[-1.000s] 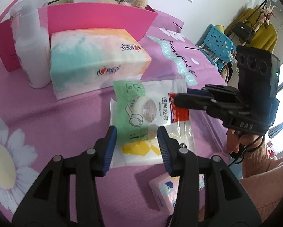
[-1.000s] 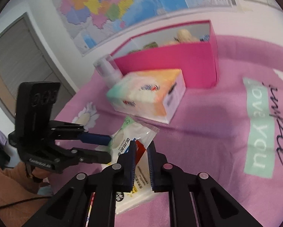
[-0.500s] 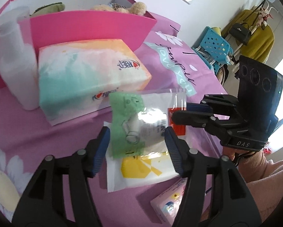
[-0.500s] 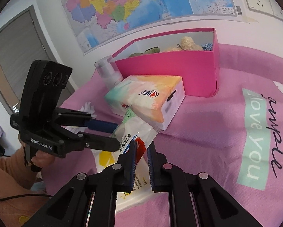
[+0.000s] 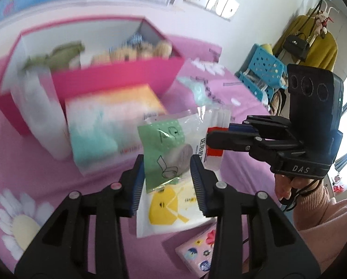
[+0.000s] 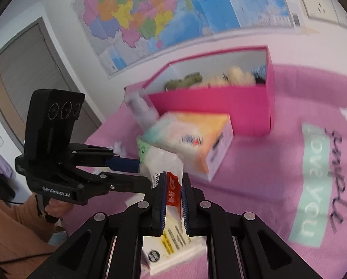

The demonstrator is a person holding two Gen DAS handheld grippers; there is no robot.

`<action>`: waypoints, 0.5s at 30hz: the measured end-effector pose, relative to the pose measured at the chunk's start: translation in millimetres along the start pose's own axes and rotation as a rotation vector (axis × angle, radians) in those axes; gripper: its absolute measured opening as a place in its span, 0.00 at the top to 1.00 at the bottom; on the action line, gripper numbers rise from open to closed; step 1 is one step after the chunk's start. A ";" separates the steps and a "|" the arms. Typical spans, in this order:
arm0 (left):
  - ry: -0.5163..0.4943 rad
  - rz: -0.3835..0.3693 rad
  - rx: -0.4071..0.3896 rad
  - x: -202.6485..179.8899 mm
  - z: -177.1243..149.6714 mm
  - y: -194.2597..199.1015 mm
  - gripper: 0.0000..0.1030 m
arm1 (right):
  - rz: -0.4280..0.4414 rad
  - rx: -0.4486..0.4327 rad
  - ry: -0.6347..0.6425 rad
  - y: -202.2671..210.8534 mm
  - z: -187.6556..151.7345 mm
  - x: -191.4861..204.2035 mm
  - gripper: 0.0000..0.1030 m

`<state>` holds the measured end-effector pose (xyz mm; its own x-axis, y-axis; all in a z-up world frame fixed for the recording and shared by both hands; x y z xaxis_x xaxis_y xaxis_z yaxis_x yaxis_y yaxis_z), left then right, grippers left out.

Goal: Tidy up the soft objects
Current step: 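Lift the clear wet-wipe pack with the left gripper toward the pink box, then lower the clear pack into the pink box and open the left gripper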

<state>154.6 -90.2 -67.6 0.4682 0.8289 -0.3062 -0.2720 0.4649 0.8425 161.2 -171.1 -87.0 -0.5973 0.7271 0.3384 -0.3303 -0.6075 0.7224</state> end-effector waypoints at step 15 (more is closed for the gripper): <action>0.009 0.127 -0.077 34.5 121.5 38.3 0.60 | 0.005 -0.126 0.038 34.2 120.6 -13.9 0.90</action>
<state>262.5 -81.7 8.0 0.4179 0.8853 -0.2037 -0.3927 0.3783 0.8383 246.3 -163.3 5.7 -0.6255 0.7130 0.3169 -0.4153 -0.6481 0.6384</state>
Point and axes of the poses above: each gripper's, at about its wrist camera, not at the fingertips, and y roughly against the way its jaws point, x to its left, z to its top, the point moved 8 cm from there along -y, roughly the way its jaws point, and after that the axes turned 12 degrees about x, right-handed, at the moved point
